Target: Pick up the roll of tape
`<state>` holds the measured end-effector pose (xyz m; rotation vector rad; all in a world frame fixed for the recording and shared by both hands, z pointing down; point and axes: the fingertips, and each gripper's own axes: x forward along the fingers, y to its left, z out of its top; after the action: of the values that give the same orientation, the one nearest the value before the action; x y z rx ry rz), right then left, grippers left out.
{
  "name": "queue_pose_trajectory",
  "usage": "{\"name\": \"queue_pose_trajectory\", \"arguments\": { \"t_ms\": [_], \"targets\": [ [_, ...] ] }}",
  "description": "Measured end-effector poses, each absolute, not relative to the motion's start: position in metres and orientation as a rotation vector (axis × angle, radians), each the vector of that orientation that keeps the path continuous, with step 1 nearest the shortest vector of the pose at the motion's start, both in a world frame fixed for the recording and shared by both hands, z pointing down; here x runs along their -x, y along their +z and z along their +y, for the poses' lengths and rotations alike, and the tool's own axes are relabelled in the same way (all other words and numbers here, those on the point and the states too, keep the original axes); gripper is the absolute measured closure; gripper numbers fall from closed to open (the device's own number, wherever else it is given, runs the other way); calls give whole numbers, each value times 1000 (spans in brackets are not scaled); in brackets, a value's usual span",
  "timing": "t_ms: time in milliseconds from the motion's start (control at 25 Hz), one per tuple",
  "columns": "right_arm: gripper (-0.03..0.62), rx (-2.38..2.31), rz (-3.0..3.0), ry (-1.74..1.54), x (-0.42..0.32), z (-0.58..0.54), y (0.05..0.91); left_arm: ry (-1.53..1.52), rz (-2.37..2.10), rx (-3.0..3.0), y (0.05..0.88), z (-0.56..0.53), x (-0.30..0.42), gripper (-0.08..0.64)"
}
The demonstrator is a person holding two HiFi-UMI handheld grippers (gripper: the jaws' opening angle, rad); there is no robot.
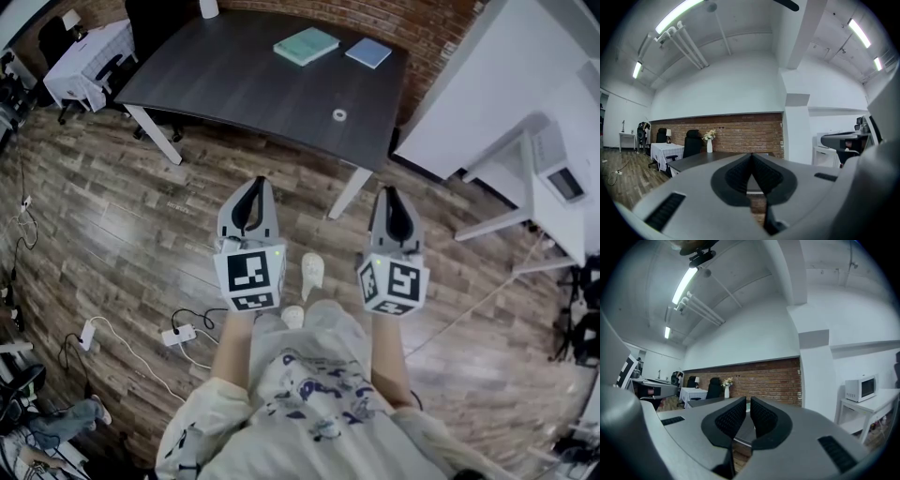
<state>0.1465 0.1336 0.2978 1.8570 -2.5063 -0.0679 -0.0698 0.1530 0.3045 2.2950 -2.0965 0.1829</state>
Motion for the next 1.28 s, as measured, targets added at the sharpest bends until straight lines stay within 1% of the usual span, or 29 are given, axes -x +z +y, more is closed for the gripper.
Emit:
{"name": "queue_pose_trajectory", "arguments": {
  "t_ms": [80, 200, 480, 1040, 1280],
  "targets": [
    [575, -1857, -2521, -45, -145, 123, 301, 184, -2095, -2291, 307, 143, 71, 557],
    [510, -1796, -2558, -32, -136, 100, 305, 191, -2108, -2277, 309, 123, 75, 557],
    [478, -1739, -2567, 13, -122, 31, 319, 199, -2128, -2240, 317, 62, 85, 557],
    [384, -1570, -2582, 67, -98, -115, 330, 236, -2151, -2155, 323, -72, 93, 557],
    [369, -1532, -2568, 90, -100, -154, 342, 257, -2151, -2128, 330, -110, 90, 557]
  ]
}}
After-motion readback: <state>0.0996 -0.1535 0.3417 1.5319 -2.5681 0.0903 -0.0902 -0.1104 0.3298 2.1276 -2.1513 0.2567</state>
